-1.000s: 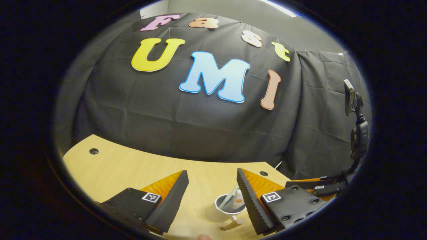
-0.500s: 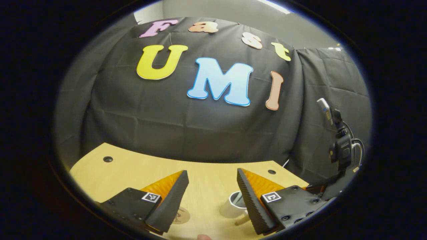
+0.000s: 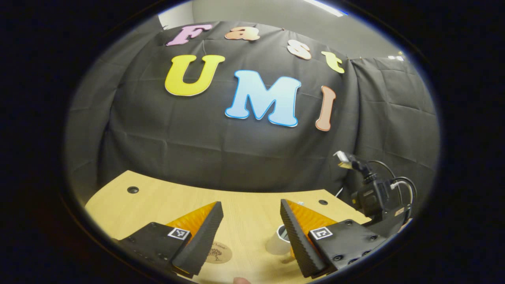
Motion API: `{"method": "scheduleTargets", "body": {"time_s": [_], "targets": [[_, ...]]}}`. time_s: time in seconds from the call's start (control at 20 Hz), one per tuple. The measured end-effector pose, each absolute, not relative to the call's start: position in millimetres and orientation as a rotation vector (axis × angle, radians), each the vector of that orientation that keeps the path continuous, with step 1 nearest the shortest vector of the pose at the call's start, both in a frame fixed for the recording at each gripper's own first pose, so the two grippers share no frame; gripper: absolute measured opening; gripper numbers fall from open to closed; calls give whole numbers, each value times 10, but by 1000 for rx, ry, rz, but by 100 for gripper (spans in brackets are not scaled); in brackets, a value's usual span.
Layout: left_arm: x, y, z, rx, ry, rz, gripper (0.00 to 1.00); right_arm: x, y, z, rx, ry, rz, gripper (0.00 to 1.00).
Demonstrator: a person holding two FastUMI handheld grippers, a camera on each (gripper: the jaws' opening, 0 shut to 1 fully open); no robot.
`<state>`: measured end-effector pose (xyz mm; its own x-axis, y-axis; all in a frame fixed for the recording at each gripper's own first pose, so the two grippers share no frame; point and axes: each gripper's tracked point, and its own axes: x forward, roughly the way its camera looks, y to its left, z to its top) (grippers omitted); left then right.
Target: Put the toothbrush and toothpaste on the desktop into the cup, then pick up the cup and place it on the coaster on the desktop.
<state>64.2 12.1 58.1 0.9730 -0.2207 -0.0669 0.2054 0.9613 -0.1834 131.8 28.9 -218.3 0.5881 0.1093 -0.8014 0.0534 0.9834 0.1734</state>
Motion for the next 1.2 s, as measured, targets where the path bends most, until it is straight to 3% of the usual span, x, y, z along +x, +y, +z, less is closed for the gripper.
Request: {"method": "scheduleTargets", "body": {"time_s": [0.4, 0.45, 0.5, 0.6, 0.8, 0.95, 1.05, 1.1, 1.15, 1.2], "targets": [[542, 280, 467, -194, 107, -214, 89, 1335, 373, -2560, 159, 1097, 11, 78], [526, 306, 439, -201, 114, -212, 94, 1349, 374, -2582, 153, 1103, 8, 78], [528, 318, 393, -210, 125, -211, 89, 1374, 372, -2605, 152, 1109, 2, 78], [508, 371, 329, -216, 138, -204, 94, 1412, 374, -2608, 154, 1117, -1, 78], [512, 450, 297, -204, 143, -194, 94, 1437, 349, -2642, 136, 1151, -5, 65], [508, 489, 307, -202, 140, -190, 94, 1449, 368, -2675, 122, 1181, 10, 65], [510, 489, 295, -206, 143, -191, 94, 1482, 375, -2688, 144, 1195, 6, 51], [518, 483, 287, -207, 145, -189, 90, 1490, 377, -2704, 145, 1199, 8, 50], [517, 487, 279, -207, 147, -189, 94, 1471, 382, -2712, 150, 1206, 8, 48], [510, 503, 285, -205, 148, -187, 94, 1461, 377, -2692, 161, 1213, -6, 37]]}}
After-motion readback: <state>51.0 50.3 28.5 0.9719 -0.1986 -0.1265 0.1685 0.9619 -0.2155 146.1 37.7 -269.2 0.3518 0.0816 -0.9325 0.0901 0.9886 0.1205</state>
